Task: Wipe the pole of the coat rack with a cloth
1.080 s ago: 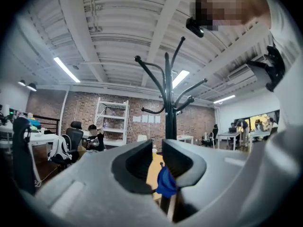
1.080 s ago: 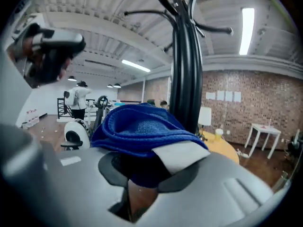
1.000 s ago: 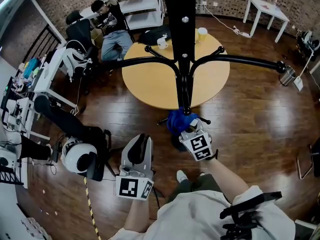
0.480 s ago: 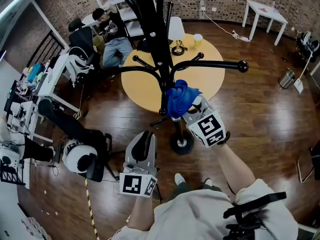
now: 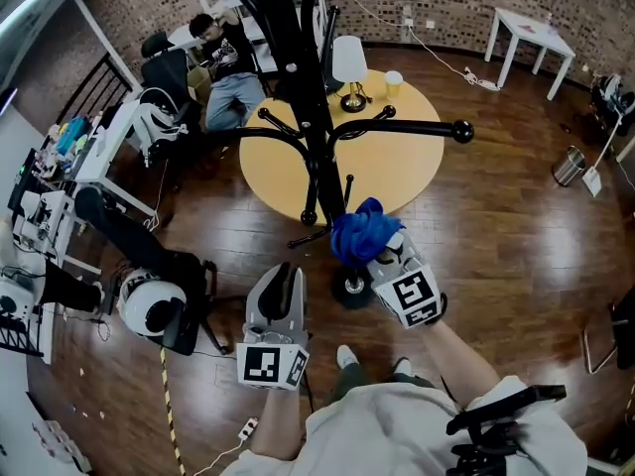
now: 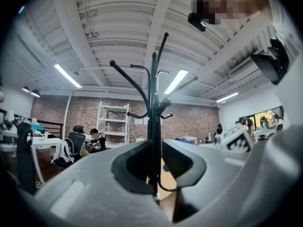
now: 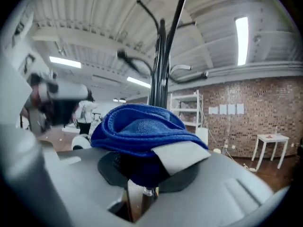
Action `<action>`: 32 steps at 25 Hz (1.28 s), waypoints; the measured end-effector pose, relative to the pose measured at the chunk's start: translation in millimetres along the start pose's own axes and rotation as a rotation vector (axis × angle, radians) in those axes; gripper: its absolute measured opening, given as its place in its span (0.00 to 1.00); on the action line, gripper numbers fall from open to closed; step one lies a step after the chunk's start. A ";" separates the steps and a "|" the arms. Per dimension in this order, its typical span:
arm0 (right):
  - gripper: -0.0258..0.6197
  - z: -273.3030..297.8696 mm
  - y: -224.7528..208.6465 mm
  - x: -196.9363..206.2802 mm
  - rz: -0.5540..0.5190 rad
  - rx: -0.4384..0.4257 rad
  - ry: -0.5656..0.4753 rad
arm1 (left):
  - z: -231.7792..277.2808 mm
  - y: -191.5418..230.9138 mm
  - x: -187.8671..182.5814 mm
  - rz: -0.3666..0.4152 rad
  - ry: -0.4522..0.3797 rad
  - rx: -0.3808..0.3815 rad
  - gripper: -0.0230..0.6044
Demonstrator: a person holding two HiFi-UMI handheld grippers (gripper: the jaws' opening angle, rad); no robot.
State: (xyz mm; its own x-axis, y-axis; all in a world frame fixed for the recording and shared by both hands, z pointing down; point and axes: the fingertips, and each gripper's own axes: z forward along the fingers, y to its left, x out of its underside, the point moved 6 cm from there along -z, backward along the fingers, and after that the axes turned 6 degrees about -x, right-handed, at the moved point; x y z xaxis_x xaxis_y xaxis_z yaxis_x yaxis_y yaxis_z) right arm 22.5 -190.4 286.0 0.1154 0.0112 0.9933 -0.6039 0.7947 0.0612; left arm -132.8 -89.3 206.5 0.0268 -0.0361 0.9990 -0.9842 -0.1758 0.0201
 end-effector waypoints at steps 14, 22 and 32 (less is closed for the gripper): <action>0.19 -66.2 61.6 45.8 0.076 -0.224 -0.059 | -10.6 -6.8 81.5 -0.018 0.004 0.065 0.04; 0.19 63.3 -7.4 253.0 -0.011 -0.222 -0.062 | 2.1 21.9 283.6 0.008 0.018 -0.023 0.04; 0.19 119.7 13.2 724.5 0.156 -0.147 0.172 | 7.0 27.0 516.1 0.072 0.010 -0.032 0.04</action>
State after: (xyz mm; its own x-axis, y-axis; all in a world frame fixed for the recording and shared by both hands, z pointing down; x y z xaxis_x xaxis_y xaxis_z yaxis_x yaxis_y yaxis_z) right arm 3.7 -244.3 1018.2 0.1697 0.2334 0.9575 -0.5054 0.8547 -0.1188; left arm -144.3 -119.5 722.4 -0.0462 -0.0379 0.9982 -0.9887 -0.1412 -0.0511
